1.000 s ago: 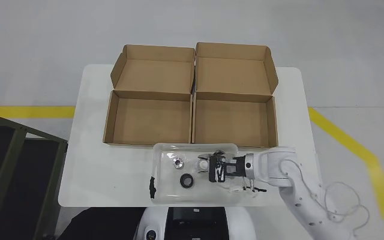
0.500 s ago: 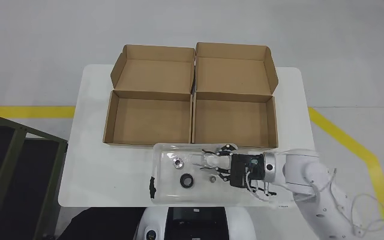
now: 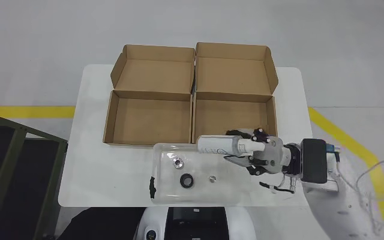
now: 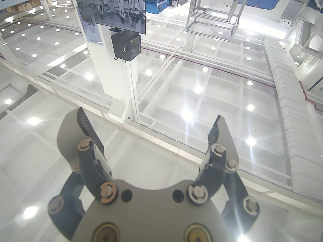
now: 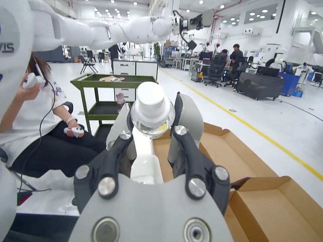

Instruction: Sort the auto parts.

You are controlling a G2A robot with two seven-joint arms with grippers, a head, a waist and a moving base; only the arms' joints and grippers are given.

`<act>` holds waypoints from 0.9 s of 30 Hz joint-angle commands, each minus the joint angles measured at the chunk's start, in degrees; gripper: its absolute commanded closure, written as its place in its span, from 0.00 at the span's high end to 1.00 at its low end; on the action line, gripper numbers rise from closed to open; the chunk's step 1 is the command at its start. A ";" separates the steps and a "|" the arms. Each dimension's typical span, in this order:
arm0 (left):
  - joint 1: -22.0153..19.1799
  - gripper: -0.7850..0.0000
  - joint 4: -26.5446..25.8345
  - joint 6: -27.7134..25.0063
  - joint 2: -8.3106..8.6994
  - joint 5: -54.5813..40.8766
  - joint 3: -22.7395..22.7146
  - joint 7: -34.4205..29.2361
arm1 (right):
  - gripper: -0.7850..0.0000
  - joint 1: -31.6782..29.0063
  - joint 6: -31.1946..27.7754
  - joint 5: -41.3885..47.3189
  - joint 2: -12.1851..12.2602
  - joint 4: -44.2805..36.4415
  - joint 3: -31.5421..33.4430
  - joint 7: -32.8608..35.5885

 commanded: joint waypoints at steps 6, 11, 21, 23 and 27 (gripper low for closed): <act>0.00 1.00 0.00 0.00 0.00 0.00 0.00 0.00 | 0.00 -1.49 2.61 4.08 -0.07 -1.86 1.80 -1.63; 0.00 1.00 0.00 0.00 0.00 0.00 0.00 0.00 | 0.00 -3.74 1.66 4.51 -0.11 -2.79 3.84 -4.28; 0.00 1.00 0.00 0.00 0.00 0.00 0.00 0.00 | 0.00 -8.01 0.75 -0.86 -0.33 -3.69 6.38 -6.40; 0.00 1.00 0.00 0.00 0.00 0.00 0.00 0.00 | 0.00 -8.45 1.21 -2.11 -0.38 -3.73 6.37 -6.12; 0.00 1.00 0.00 0.00 0.00 0.00 0.00 0.00 | 0.00 -8.07 2.63 -4.38 -0.51 -2.80 5.24 -4.67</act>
